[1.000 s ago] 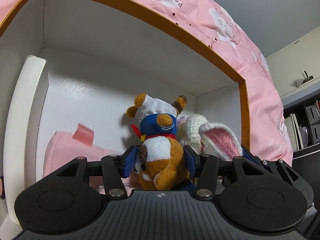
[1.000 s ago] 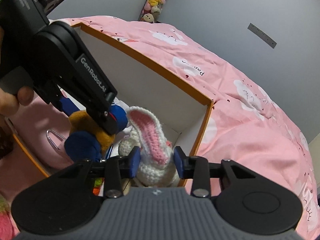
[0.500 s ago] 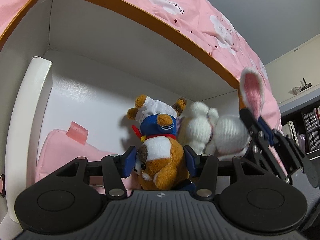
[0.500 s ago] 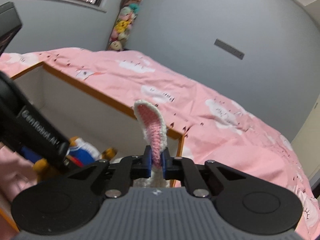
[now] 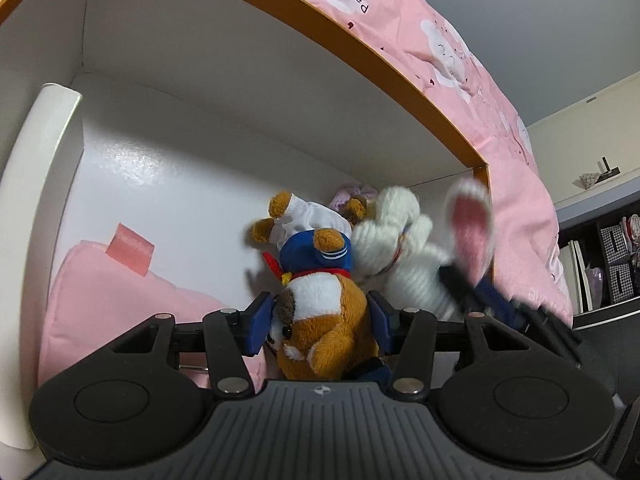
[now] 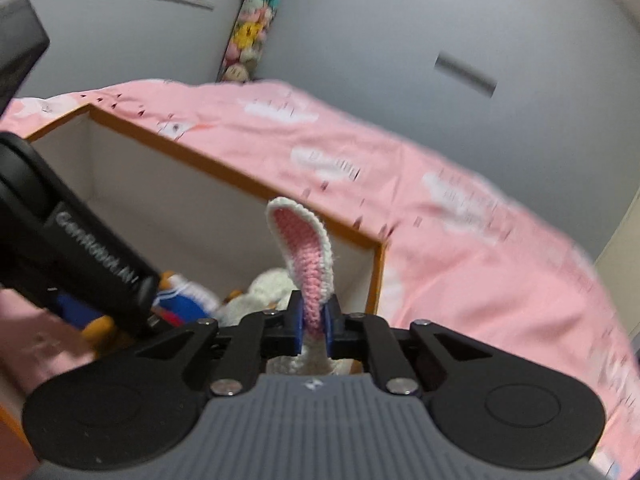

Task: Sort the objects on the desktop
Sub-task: 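Lower both toys into the orange box and open both grippers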

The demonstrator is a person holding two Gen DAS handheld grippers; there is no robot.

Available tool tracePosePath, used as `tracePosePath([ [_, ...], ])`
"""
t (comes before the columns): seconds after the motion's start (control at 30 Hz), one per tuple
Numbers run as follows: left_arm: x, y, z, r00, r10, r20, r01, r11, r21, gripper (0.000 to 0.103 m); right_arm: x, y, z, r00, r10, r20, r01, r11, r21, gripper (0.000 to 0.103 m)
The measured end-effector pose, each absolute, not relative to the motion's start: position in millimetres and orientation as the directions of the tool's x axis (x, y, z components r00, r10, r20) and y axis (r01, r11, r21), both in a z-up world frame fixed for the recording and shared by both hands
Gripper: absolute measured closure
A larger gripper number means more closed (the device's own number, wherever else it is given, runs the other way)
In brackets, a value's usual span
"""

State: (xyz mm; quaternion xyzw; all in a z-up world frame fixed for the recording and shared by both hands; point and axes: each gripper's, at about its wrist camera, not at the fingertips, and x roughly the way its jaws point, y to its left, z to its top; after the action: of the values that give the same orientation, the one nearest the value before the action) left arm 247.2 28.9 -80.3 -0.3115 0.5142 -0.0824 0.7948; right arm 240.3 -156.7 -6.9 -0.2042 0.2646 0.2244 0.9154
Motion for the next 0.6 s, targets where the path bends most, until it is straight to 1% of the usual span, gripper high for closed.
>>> tracePosePath([
  [0.1, 252.0, 25.2, -82.5, 0.466, -0.446, -0.764, -0.182, 0.796, -0.577, 0.045, 240.9, -164.8, -6.5, 0.695, 0.328, -0.64, -0.545, 0.821, -0.172, 0.089],
  [0.23, 256.5, 20.9, -83.0, 0.473, -0.446, -0.76, -0.157, 0.806, -0.571, 0.045, 244.5, -165.6, -20.4, 0.652, 0.346, -0.674, -0.553, 0.826, -0.111, 0.085],
  [0.3, 259.4, 16.3, -82.5, 0.452, -0.435, -0.779, -0.145, 0.826, -0.545, 0.045, 238.8, -165.2, -23.9, 0.646, 0.362, -0.672, -0.563, 0.821, -0.099, 0.084],
  [0.37, 261.1, 13.9, -83.0, 0.454, -0.43, -0.78, -0.146, 0.828, -0.542, 0.044, 230.8, -163.4, -22.0, 0.646, 0.364, -0.671, -0.57, 0.815, -0.106, 0.079],
  [0.43, 257.7, 16.8, -84.6, 0.455, -0.433, -0.778, -0.157, 0.821, -0.549, 0.043, 224.8, -163.9, -18.6, 0.654, 0.365, -0.663, -0.572, 0.812, -0.117, 0.066],
  [0.5, 256.6, 18.8, -84.8, 0.454, -0.434, -0.778, -0.164, 0.818, -0.552, 0.043, 219.2, -164.2, -14.8, 0.663, 0.36, -0.657, -0.57, 0.811, -0.13, 0.065],
  [0.6, 255.3, 19.0, -82.3, 0.458, -0.419, -0.784, -0.16, 0.829, -0.536, 0.042, 211.7, -168.0, -10.1, 0.668, 0.358, -0.653, -0.567, 0.813, -0.134, 0.06],
])
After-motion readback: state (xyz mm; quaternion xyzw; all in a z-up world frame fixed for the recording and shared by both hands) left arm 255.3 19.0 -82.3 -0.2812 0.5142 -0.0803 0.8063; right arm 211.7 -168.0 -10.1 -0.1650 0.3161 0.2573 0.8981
